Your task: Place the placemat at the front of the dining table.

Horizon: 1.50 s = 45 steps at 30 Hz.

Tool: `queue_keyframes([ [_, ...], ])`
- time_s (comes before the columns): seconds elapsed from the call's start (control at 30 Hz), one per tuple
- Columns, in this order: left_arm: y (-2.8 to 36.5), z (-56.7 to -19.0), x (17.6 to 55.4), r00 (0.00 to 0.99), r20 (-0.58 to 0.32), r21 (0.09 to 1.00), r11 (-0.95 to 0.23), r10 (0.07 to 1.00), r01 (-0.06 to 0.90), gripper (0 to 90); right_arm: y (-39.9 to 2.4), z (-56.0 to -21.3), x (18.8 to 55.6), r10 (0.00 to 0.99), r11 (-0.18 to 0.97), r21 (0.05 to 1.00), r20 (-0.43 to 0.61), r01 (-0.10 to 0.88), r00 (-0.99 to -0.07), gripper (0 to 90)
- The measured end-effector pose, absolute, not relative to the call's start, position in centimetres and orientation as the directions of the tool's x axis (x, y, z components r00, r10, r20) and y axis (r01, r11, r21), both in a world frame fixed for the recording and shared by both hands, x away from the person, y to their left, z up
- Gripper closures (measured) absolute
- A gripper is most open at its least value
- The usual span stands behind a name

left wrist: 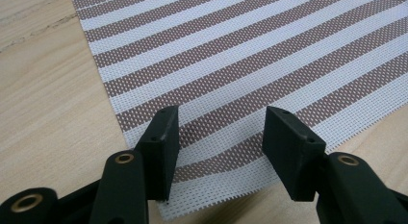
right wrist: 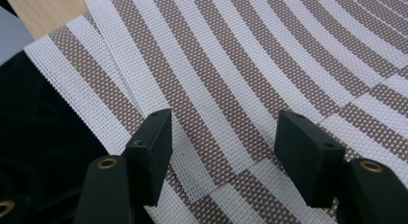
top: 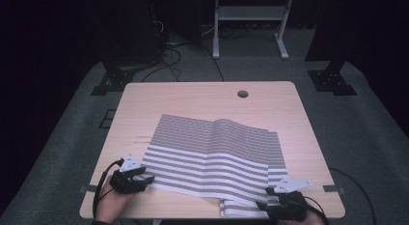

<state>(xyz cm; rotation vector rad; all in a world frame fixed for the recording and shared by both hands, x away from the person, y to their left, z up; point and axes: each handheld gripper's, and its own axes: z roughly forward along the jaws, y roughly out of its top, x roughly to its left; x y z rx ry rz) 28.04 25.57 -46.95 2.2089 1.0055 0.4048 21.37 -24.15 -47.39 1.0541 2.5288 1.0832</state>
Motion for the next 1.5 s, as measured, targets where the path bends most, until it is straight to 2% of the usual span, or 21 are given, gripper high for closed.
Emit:
queue_keyframes([
  [0.1, 25.5, -46.9, 28.0, 0.655, 0.006, 0.683, -0.482, 0.755, 0.549, 45.9, -23.6, -47.4, 20.9, 0.671, 0.534, 0.688, 0.008, 0.491, -0.741, 39.4],
  [0.27, 25.5, -46.9, 28.0, 0.656, 0.008, 0.682, -0.484, 0.755, 0.548, 45.6, -23.5, -47.3, 20.8, 0.672, 0.538, 0.686, 0.002, 0.490, -0.741, 46.6],
  [0.37, 25.3, -47.0, 27.9, 0.659, 0.006, 0.681, -0.486, 0.752, 0.548, 42.4, -23.4, -47.2, 20.7, 0.658, 0.551, 0.682, 0.000, 0.481, -0.753, 55.3],
  [0.5, 25.0, -46.9, 27.9, 0.675, -0.002, 0.679, -0.494, 0.738, 0.542, 41.7, -23.4, -47.0, 20.8, 0.640, 0.567, 0.674, 0.001, 0.474, -0.768, 79.4],
  [0.57, 24.7, -46.9, 27.8, 0.685, 0.001, 0.676, -0.505, 0.729, 0.537, 40.9, -23.3, -46.9, 20.9, 0.640, 0.577, 0.670, -0.014, 0.468, -0.769, 84.3],
  [0.87, 24.5, -46.8, 28.0, 0.699, -0.006, 0.680, -0.510, 0.715, 0.527, 33.8, -24.5, -46.3, 21.5, 0.686, 0.551, 0.673, -0.029, 0.494, -0.727, 85.9],
  [1.03, 23.5, -46.9, 27.8, 0.721, 0.008, 0.662, -0.544, 0.693, 0.516, 33.5, -25.1, -46.0, 22.0, 0.705, 0.531, 0.680, -0.022, 0.506, -0.709, 86.1],
  [1.5, 22.3, -46.8, 28.0, 0.699, 0.016, 0.648, -0.540, 0.715, 0.537, 33.8, -26.5, -45.4, 24.4, 0.734, 0.497, 0.700, -0.025, 0.513, -0.678, 86.4],
])
